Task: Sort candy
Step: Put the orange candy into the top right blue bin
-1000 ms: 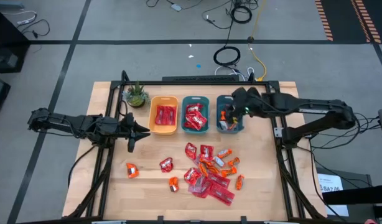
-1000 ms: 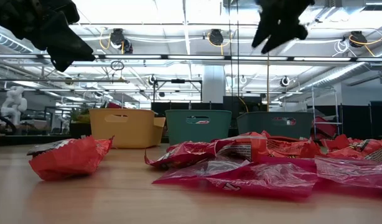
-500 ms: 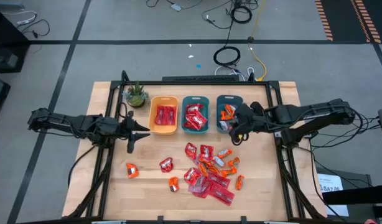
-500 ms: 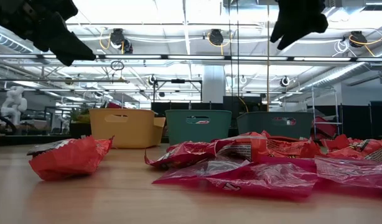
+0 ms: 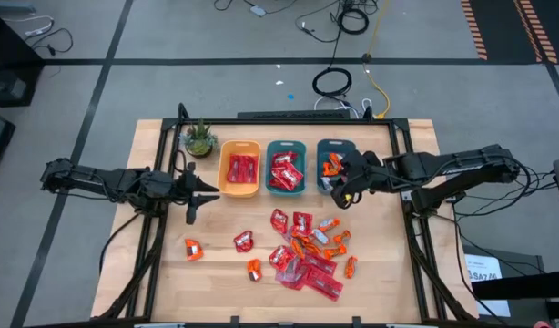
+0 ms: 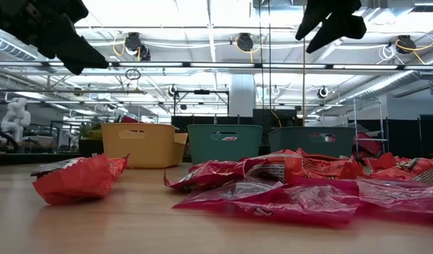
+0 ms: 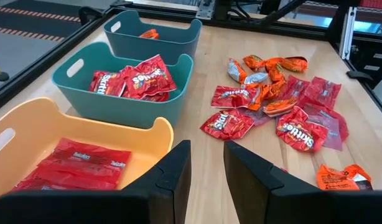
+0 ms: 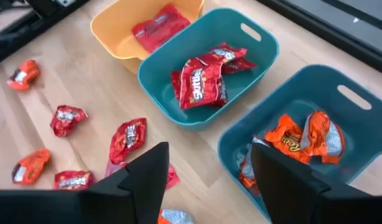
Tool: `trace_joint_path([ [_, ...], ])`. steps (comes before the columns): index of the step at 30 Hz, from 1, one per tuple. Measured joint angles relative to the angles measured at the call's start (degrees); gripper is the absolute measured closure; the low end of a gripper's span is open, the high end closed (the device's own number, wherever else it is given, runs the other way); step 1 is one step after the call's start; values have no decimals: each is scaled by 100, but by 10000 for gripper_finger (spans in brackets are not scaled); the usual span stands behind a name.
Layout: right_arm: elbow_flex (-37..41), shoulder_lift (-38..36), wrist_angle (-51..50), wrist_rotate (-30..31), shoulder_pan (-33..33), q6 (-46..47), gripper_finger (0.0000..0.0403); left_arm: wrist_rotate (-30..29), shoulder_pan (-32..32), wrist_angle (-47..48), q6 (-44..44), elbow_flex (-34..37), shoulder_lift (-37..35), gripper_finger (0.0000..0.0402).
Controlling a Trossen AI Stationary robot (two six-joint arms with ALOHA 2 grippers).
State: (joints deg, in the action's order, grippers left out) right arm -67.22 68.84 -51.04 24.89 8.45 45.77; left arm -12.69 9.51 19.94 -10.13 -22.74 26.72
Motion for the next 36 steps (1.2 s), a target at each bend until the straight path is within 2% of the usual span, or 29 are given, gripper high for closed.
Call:
trace_joint_path([
  [7,2,31,-36,-107,2,-297,122,13,1,0,0,0,0,297],
  [10,2,28,120,-121,2,-21,108,21,1,0,0,0,0,297],
  [13,2,28,425,-131,2,751,103,24,1,0,0,0,0,297],
  [15,2,28,456,-88,2,950,104,26,1,0,0,0,0,297],
  [18,2,92,418,-167,2,725,104,33,1,0,2,0,0,297],
  [21,2,232,122,-501,108,241,105,57,0,3,2,0,0,297],
  [24,2,501,-338,-770,364,199,105,57,-1,7,2,0,0,297],
  [27,7,812,-701,-770,689,596,105,57,1,7,2,0,-1,297],
  [36,18,1290,-893,268,2048,2360,105,57,0,9,4,0,0,297],
])
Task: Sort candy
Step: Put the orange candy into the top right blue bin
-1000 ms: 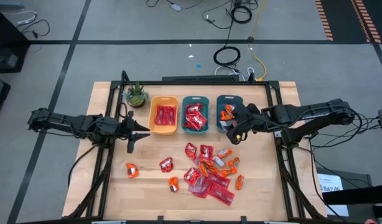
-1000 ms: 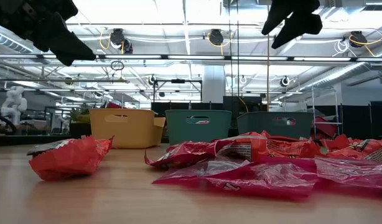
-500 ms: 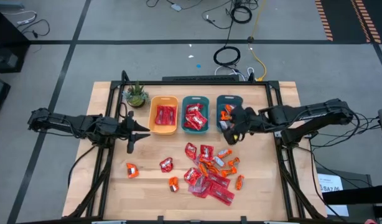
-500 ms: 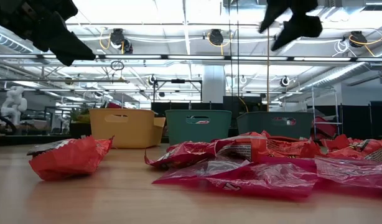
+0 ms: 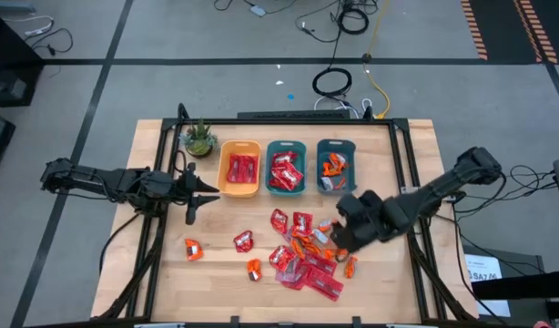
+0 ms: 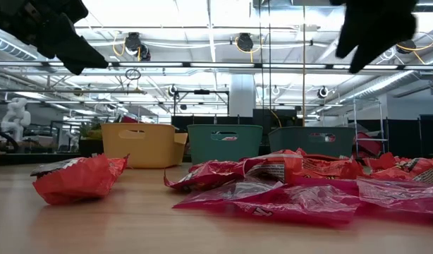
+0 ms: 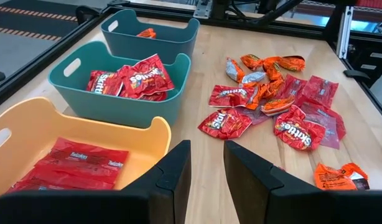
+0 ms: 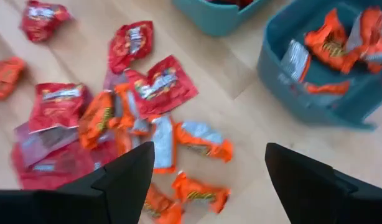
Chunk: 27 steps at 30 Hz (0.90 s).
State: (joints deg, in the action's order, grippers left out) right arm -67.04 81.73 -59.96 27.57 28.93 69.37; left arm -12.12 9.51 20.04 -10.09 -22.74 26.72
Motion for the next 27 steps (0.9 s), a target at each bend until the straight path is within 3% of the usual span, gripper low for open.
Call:
trace_joint_path([
  [5,393,-48,141,665,834,1390,105,-2,1,4,0,0,0,297],
  [8,885,-15,682,1078,1052,1718,105,-2,1,4,0,0,-1,297],
  [13,1914,-4,2204,1498,901,1070,105,-2,1,4,0,0,0,297],
  [19,3209,0,4231,1557,543,328,105,-2,-1,6,0,0,-2,297],
  [27,3645,146,4926,1272,189,-692,106,-4,1,6,-2,0,0,297],
])
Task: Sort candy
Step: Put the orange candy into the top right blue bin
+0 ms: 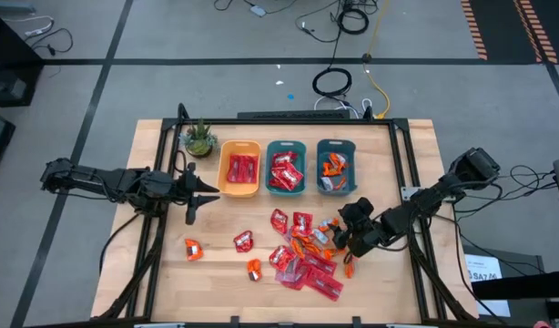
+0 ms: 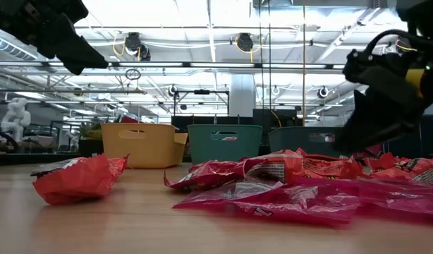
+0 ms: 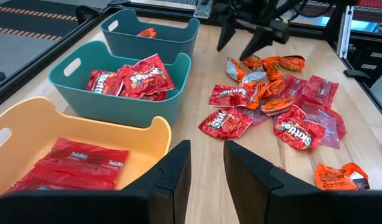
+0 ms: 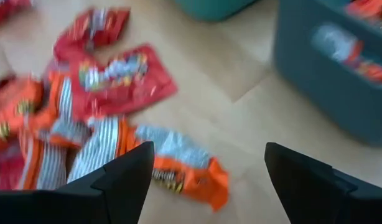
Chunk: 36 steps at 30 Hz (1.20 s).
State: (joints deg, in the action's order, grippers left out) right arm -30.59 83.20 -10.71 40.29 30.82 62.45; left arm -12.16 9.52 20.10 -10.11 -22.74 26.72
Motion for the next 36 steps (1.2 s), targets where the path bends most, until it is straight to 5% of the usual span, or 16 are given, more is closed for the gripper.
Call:
trace_joint_path([
  [5,0,482,238,-815,-159,-202,106,-1,0,0,1,0,-1,297],
  [9,-17,808,492,-779,-209,-274,130,-1,0,1,2,0,0,297],
  [21,0,536,655,-798,-205,-443,391,-3,0,0,4,0,0,297],
  [36,-2,251,607,-915,-211,-642,371,-5,0,0,4,0,0,297],
])
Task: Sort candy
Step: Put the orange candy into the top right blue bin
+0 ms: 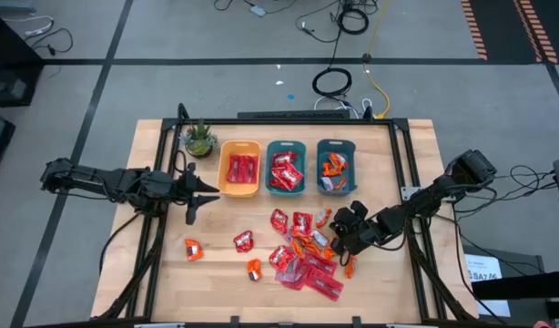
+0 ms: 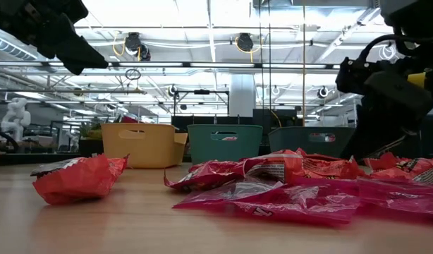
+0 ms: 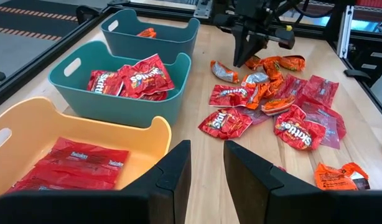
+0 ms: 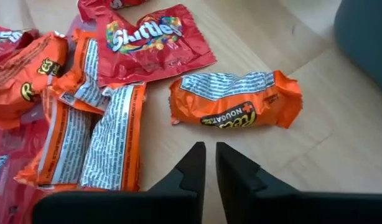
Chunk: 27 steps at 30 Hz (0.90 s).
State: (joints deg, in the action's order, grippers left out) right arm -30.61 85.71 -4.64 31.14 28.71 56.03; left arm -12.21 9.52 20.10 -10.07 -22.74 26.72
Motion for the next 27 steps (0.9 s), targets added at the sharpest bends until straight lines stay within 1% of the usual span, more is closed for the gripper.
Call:
trace_joint_path([
  [4,0,-2,135,10,-38,260,342,0,0,0,-1,0,0,297],
  [8,-9,-4,371,42,-138,465,297,0,0,0,0,0,0,297],
  [13,-9,-7,406,49,-308,497,224,0,0,0,-2,0,0,297],
  [17,-9,-3,404,79,-419,898,162,0,0,0,-2,0,0,297],
  [20,-9,66,400,376,-512,1041,123,0,0,0,-4,0,0,297],
  [23,-9,206,406,520,-631,1103,97,0,-1,0,-2,0,0,297],
  [27,-9,459,555,439,-757,1272,86,0,0,-2,-4,0,0,297],
])
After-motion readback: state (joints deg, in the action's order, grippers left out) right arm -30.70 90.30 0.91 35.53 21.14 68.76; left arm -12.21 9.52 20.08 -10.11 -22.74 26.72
